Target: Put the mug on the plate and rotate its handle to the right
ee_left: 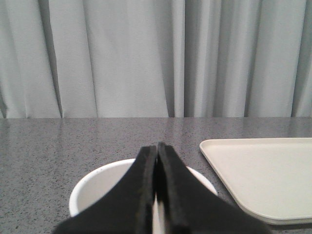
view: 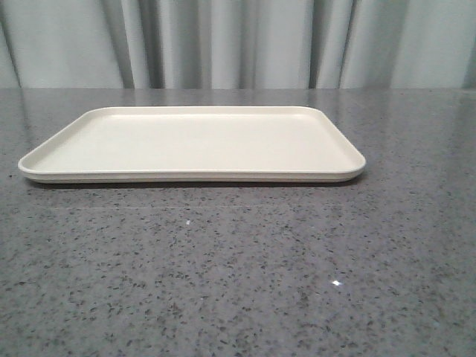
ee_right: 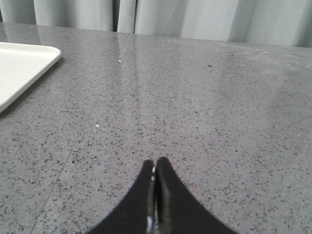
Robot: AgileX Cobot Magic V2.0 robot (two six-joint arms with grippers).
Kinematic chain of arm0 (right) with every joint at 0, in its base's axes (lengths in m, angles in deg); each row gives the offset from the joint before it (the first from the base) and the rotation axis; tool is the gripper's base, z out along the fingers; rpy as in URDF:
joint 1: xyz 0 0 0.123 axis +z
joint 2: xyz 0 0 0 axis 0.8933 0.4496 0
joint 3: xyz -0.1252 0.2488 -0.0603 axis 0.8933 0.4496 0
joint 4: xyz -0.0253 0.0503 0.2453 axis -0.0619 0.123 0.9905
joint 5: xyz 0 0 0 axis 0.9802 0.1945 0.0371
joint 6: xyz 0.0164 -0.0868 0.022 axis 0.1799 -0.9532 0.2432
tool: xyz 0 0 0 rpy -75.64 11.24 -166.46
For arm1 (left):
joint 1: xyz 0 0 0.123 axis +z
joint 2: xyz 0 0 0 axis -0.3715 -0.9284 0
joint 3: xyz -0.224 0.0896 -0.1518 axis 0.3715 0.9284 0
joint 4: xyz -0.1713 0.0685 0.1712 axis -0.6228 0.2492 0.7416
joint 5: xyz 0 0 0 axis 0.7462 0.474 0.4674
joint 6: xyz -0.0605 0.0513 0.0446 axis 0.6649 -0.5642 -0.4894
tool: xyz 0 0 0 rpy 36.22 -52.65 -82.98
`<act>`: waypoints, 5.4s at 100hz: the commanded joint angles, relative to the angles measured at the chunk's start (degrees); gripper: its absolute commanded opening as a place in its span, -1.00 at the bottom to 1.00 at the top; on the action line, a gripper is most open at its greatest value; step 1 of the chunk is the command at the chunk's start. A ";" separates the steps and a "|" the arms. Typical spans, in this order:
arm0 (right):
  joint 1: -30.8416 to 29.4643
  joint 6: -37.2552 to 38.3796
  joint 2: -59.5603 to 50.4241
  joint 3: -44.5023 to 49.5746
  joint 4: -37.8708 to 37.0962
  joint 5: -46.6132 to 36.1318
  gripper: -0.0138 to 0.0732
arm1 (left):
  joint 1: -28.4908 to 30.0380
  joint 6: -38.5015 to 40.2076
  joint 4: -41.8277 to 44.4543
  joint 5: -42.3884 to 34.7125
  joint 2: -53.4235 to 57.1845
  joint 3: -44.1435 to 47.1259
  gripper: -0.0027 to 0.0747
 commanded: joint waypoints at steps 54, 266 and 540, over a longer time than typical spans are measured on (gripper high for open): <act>0.00 -0.11 -1.07 0.03 -0.29 -4.45 -0.96 | 0.21 0.55 -0.63 -4.74 1.65 0.48 -0.98; 0.00 -0.10 0.78 -9.29 8.61 -11.49 -0.96 | 0.21 0.82 -5.06 -7.19 1.65 -9.52 -0.98; 0.00 -12.23 34.97 -59.41 7.39 11.48 -0.04 | 0.21 -6.41 -0.04 75.14 -56.14 -91.04 0.12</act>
